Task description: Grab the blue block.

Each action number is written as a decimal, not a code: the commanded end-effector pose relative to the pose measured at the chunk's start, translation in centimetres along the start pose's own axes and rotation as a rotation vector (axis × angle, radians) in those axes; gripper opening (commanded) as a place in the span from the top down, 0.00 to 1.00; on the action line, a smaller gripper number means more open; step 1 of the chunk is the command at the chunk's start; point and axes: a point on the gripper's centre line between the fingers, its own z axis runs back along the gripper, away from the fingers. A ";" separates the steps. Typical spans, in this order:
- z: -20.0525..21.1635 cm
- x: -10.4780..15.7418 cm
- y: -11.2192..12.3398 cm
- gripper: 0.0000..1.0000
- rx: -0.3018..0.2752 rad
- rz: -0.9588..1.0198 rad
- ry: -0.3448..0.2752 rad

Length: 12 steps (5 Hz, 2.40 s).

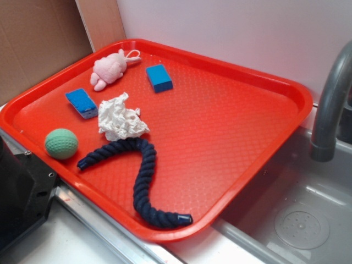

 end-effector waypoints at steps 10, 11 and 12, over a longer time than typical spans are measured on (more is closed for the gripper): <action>-21.5 17.5 6.9 0.00 0.059 0.889 -0.103; -22.8 17.5 6.6 1.00 0.077 0.891 -0.079; -21.6 16.8 6.8 1.00 0.088 0.849 -0.057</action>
